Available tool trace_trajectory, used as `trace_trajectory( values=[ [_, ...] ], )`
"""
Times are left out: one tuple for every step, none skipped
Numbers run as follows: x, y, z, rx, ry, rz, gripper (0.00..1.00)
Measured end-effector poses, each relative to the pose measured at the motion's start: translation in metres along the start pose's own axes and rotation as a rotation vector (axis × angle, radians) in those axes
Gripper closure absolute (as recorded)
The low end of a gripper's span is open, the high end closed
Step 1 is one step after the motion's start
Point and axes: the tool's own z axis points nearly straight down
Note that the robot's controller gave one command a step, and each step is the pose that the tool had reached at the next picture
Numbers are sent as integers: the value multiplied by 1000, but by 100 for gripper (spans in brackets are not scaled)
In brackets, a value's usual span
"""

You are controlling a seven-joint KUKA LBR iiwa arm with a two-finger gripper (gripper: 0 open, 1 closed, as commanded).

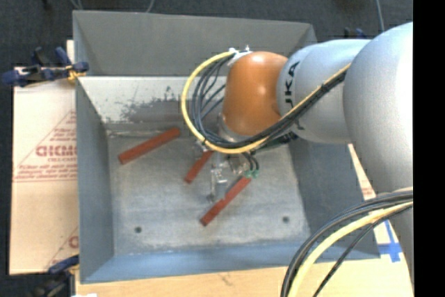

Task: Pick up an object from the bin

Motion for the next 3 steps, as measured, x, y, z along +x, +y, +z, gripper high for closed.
trace_trajectory(
  values=[
    [-27, -11, 22, 1, -4, -96, 0],
    [-27, -10, 22, 0, -4, -95, 100],
    [-27, -10, 22, 0, -4, -95, 0]
  ],
)
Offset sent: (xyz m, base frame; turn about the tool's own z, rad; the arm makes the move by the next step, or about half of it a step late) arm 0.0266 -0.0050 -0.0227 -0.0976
